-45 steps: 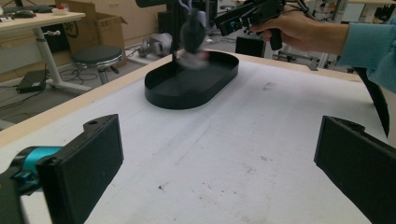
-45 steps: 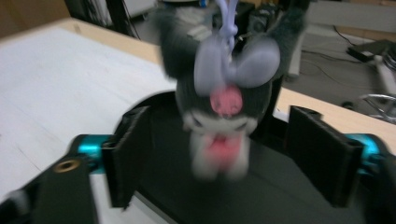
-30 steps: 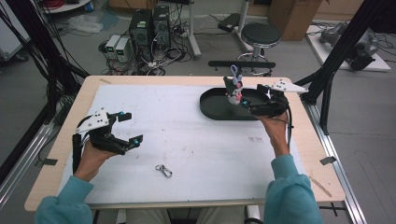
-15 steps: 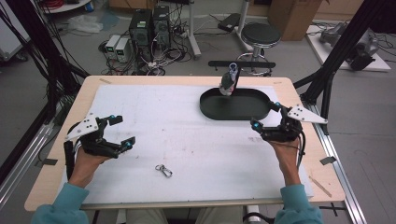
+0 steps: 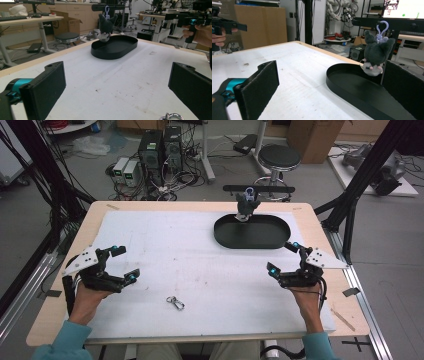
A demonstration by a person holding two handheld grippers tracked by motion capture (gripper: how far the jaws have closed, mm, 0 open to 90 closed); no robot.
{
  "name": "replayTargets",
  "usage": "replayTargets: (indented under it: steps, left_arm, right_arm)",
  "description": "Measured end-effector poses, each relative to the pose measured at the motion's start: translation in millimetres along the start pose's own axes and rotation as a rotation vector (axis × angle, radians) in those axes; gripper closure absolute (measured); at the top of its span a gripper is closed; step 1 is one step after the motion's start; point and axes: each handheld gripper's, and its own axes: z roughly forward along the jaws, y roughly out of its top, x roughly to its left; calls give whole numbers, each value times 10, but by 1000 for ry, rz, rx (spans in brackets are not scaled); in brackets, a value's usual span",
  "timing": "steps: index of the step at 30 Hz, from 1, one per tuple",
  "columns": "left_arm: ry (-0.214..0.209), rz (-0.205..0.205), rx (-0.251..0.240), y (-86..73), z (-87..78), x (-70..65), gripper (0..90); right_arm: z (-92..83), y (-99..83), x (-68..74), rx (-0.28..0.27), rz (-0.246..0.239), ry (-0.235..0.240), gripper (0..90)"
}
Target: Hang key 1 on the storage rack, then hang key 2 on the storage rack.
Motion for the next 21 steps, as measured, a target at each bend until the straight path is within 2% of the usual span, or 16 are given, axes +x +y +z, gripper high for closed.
replayTargets:
  steps: [2, 4, 6, 10, 16, 21]
  left_arm:
    - [6, -3, 5, -3, -13, -3, 17]
    - [3, -24, -14, -7, -31, -14, 17]
    - [13, 6, 4, 0, -44, -46, 17]
    - [10, 7, 10, -4, -37, -54, 17]
    - [19, 8, 24, -21, -18, -20, 17]
    - [22, 18, 27, -14, -15, -44, 17]
  right_arm:
    - [4, 2, 0, -5, 3, -2, 6]
    - [-8, 3, -4, -5, 3, -1, 7]
    - [-25, 5, -9, -4, 10, -4, 7]
    - [-43, 12, -11, -21, 10, -1, 7]
    - [-52, 12, -12, -21, 7, -3, 7]
    - [-47, 10, -17, -23, 4, -7, 6]
